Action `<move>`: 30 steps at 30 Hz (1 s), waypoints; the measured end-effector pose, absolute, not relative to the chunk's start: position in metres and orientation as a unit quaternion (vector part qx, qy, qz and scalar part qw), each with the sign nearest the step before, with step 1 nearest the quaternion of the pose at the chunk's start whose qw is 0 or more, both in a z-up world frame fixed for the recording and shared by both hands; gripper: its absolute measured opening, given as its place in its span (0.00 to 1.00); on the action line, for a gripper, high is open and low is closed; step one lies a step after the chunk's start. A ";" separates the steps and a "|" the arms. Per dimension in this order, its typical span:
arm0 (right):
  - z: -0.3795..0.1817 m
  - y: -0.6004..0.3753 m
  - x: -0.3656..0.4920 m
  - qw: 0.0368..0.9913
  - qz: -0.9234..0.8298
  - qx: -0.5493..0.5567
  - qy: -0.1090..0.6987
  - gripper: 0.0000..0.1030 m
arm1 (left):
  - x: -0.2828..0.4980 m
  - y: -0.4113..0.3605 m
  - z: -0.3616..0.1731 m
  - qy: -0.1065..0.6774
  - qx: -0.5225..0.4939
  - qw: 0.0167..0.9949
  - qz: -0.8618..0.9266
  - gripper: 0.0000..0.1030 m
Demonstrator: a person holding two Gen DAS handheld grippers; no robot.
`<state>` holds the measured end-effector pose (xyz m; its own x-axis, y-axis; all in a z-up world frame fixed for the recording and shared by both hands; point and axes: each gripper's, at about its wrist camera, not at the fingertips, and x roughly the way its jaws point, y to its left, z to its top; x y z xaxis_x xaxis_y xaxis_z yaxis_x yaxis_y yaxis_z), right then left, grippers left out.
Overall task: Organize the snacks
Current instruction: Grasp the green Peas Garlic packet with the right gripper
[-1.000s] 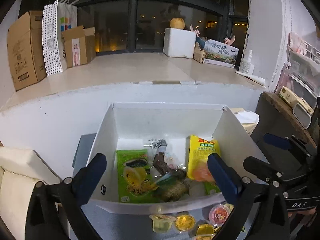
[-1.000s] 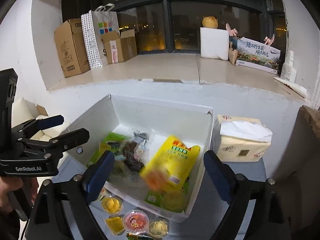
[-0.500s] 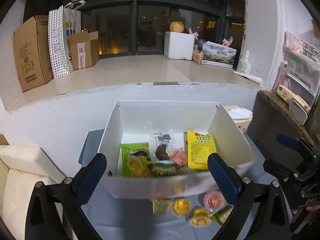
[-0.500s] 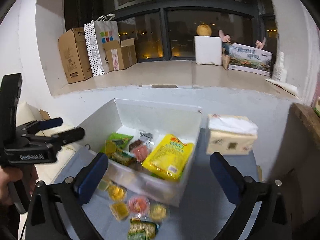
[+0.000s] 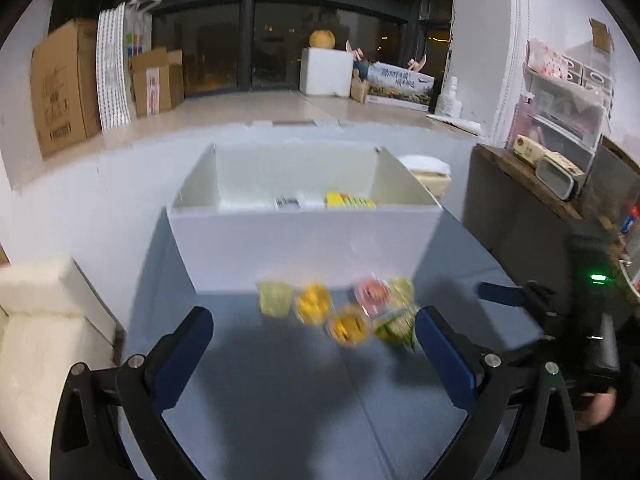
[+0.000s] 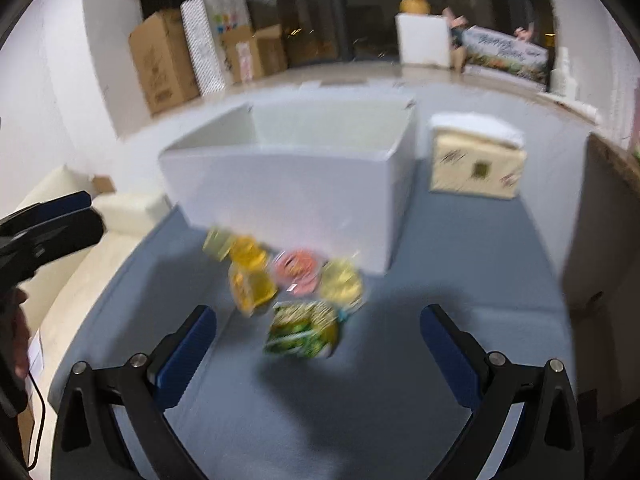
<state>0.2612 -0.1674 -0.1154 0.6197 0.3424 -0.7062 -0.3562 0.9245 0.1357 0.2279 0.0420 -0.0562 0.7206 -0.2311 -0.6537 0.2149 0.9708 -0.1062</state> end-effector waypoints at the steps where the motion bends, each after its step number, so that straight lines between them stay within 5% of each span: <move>1: -0.122 -0.163 0.263 0.897 0.194 -0.016 0.397 1.00 | 0.223 0.042 -0.059 0.357 -0.016 0.926 -0.121 1.00; 7: -0.145 -0.149 0.277 0.887 0.190 -0.027 0.420 0.99 | 0.199 0.050 -0.068 0.355 -0.034 0.928 -0.109 1.00; 11: -0.157 -0.141 0.287 0.880 0.166 -0.048 0.443 0.51 | 0.200 0.052 -0.072 0.361 -0.030 0.926 -0.103 1.00; 17: -0.154 -0.144 0.287 0.878 0.180 -0.043 0.441 0.43 | 0.211 0.046 -0.080 0.368 -0.025 0.924 -0.102 1.00; 30: -0.108 -0.213 0.211 0.902 0.170 -0.021 0.395 0.42 | 0.282 -0.004 -0.143 0.418 -0.006 0.902 -0.107 1.00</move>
